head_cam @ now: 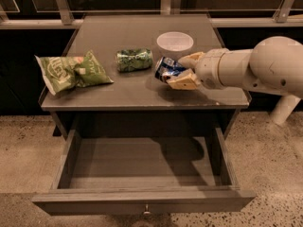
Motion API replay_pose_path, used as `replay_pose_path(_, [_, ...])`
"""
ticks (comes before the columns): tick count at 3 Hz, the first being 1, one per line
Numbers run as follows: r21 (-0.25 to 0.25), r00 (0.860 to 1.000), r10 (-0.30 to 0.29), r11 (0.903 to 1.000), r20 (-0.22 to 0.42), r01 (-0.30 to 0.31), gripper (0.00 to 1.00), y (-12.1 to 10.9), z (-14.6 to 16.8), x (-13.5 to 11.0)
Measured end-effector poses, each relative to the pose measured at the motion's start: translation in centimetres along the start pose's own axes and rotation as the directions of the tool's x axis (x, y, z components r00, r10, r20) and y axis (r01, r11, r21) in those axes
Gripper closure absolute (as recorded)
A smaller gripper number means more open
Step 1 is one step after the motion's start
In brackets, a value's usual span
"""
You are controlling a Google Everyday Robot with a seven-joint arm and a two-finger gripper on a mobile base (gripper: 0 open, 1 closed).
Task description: Pick pepsi can from top drawer and place on counter
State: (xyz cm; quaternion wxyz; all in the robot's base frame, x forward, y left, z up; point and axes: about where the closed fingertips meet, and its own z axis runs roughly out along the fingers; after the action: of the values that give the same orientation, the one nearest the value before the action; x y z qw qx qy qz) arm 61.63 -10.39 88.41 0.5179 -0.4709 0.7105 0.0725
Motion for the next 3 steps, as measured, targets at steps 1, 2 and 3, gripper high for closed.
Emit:
replay_pose_path(1, [0.000,1.000,0.000,1.0000,0.000,0.000,0.35,0.00,0.00,0.00])
replay_pose_path(2, [0.000,1.000,0.000,1.0000,0.000,0.000,0.12,0.00,0.00,0.00])
replay_pose_path(3, [0.000,1.000,0.000,1.0000,0.000,0.000,0.00,0.00,0.00,0.00])
